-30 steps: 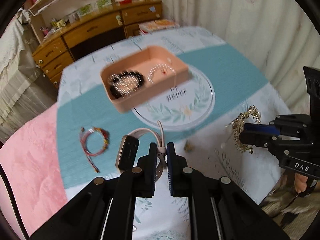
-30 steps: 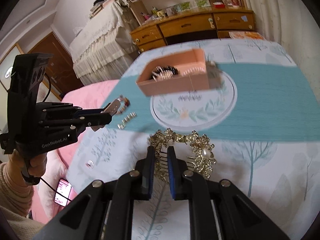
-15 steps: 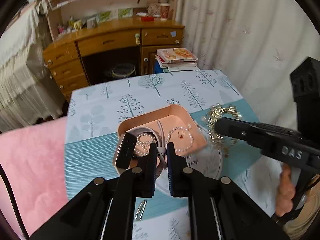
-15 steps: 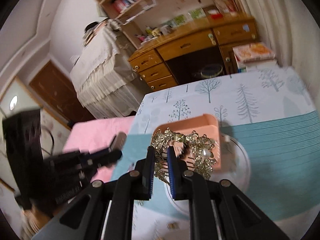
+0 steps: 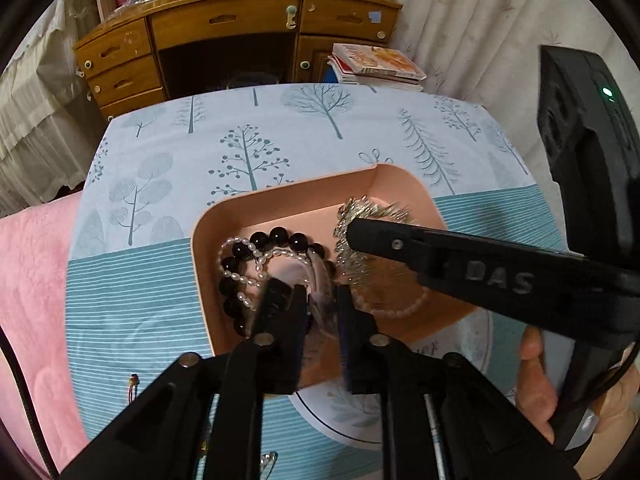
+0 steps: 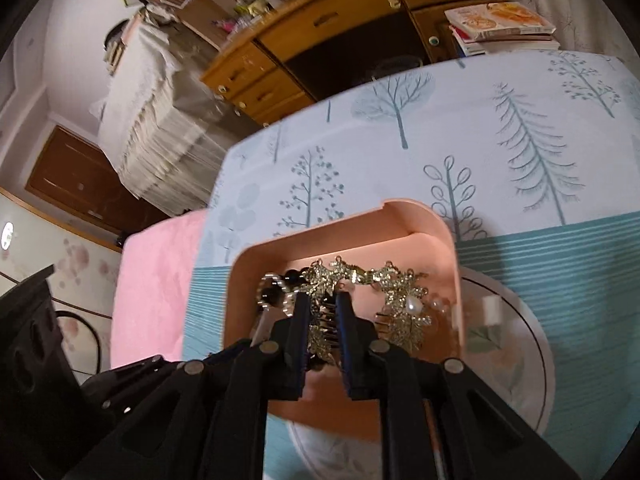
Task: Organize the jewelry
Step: 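Drop the pink watch into the pink box while the right drops the gold comb, then move the right gripper to the butterfly brooch and close on it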
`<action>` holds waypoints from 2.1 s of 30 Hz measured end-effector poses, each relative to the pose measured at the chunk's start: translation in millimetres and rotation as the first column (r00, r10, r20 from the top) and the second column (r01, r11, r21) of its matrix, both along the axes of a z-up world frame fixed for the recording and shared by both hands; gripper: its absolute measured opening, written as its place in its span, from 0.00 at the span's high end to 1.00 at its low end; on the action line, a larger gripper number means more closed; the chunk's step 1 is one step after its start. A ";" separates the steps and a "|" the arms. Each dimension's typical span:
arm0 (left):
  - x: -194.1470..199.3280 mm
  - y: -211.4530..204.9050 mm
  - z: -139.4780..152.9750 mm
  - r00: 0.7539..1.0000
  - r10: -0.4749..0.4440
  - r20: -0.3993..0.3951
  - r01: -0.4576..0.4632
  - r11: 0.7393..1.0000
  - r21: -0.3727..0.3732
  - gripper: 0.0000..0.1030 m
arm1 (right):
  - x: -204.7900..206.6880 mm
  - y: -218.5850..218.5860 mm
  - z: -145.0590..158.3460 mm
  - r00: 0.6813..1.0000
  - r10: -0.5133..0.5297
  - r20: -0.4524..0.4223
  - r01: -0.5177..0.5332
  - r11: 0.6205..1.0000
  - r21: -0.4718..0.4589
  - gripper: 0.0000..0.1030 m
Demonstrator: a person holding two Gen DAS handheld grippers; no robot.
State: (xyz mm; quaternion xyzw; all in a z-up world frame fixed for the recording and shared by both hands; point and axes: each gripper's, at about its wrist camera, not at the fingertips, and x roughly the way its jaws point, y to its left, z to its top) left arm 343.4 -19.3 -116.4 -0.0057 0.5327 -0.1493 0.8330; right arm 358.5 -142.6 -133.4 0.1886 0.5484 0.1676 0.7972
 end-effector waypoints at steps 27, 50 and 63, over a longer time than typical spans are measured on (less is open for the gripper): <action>-113.0 68.5 81.0 0.985 0.068 0.158 -0.066 0.998 -0.022 0.35 | -131.6 -22.8 73.4 0.985 0.035 0.171 -0.039 0.999 0.018 0.84; -210.2 81.2 57.9 0.985 0.047 0.164 -0.049 0.999 0.005 0.30 | -219.1 8.6 57.6 0.965 0.213 0.154 -0.196 0.974 -0.116 0.66; -247.1 66.8 3.2 0.995 -0.039 0.096 0.042 0.999 -0.025 0.30 | -294.8 27.3 12.9 0.787 0.591 0.177 -0.538 0.798 -0.270 0.66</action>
